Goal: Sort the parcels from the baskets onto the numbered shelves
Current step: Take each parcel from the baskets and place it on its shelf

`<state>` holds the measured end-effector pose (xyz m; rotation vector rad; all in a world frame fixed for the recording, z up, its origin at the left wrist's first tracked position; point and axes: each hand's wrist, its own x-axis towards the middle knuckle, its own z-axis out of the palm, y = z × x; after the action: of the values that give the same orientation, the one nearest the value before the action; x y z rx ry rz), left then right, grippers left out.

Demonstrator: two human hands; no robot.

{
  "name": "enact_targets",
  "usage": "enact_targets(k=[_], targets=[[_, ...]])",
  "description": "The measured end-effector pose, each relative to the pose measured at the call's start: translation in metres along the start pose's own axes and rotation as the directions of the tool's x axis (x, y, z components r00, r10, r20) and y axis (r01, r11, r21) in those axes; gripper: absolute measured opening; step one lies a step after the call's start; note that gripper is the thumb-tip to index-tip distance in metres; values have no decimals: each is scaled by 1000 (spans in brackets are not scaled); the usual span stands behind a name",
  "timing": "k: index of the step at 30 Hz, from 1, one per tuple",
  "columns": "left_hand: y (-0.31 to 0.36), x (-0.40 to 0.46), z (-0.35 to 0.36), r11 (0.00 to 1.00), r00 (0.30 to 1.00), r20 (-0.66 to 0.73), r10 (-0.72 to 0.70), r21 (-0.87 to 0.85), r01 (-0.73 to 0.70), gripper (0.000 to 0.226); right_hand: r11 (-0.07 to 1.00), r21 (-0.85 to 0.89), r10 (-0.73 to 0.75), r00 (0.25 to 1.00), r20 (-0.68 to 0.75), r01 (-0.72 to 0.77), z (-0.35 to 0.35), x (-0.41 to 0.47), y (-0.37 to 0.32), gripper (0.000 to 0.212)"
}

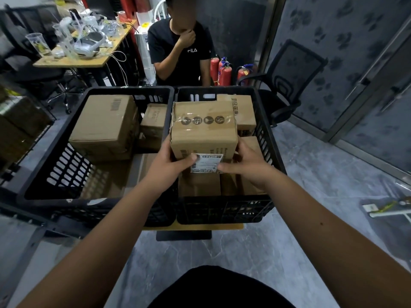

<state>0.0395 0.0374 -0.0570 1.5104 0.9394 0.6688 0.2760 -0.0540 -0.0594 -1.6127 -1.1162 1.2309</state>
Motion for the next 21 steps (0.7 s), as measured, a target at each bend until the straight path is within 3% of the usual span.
enact_targets(k=[6,11,12,16,21], targets=[[-10,7,11,997,995,-84,-47,59,52,78,996,-36,78,992,-98,-82,5,24,28,121],[-2,12,13,993,981,-158,-109,-66,99,84,997,34,68,977,-201,-62,5,24,15,66],[1,13,12,990,977,-175,-121,-87,108,81,997,45,73,975,-208,-65,3,23,13,64],[15,12,9,991,991,-130,-38,122,53,69,996,29,84,979,-184,-79,-2,21,8,60],[25,4,10,969,994,-109,-1,245,28,58,993,49,114,971,-212,-106,1,12,4,57]])
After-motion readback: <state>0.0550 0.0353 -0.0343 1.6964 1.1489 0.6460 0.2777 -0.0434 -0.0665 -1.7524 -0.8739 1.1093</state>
